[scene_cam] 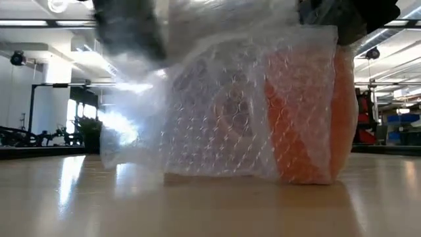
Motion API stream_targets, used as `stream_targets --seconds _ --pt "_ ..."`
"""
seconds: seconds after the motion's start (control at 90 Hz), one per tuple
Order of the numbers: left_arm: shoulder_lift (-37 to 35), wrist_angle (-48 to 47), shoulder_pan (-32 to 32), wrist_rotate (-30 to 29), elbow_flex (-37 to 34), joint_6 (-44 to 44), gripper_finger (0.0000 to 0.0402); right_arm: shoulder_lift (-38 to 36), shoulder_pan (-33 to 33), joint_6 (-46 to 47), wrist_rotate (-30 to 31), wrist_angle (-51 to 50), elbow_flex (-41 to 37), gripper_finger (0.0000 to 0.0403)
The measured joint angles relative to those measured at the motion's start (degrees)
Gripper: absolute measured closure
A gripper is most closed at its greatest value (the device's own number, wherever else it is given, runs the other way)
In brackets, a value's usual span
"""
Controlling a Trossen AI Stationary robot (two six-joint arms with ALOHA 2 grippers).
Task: Wrap mug
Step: Wrap the orange mug with bubble wrap
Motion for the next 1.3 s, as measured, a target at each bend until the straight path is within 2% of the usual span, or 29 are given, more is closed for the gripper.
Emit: stream_targets --seconds 0.111,0.178,0.422,0.667,0.789,0.9,1.122,1.3 --pt "0.9 16.1 1.8 -0.4 -2.0 7.9 0.0396 0.0 0.0 0.0 0.0 0.1 0.0 0.0401" --pt "1.5 22.0 3.1 -0.7 -2.7 10.6 0.0393 0.0 0.0 -0.1 0.0 0.1 0.0 0.0401" --pt "1.6 22.4 7.6 -0.8 -5.3 9.5 0.04 -0.3 0.0 -0.1 0.0 -2.0 0.8 0.0401" --pt "1.6 29.5 8.6 -0.8 -10.6 8.3 0.04 -2.8 0.0 -1.5 -0.7 -16.7 9.9 0.0401" --pt "1.6 33.3 8.6 -0.8 -12.1 8.3 0.0399 -3.0 -0.2 -3.0 -0.9 -14.2 12.9 0.0401" --pt "1.6 33.3 8.6 -0.4 -12.1 8.3 0.0399 -1.2 -1.7 -5.2 -1.1 -9.1 12.6 0.0401" --pt "1.5 31.0 8.4 1.0 -11.5 8.3 0.0398 6.5 -4.8 -3.8 -4.7 -10.6 11.7 0.0401" --pt "0.4 18.0 7.8 1.9 -6.8 8.2 0.04 9.8 -4.9 -3.3 -6.3 -9.6 11.6 0.0401"
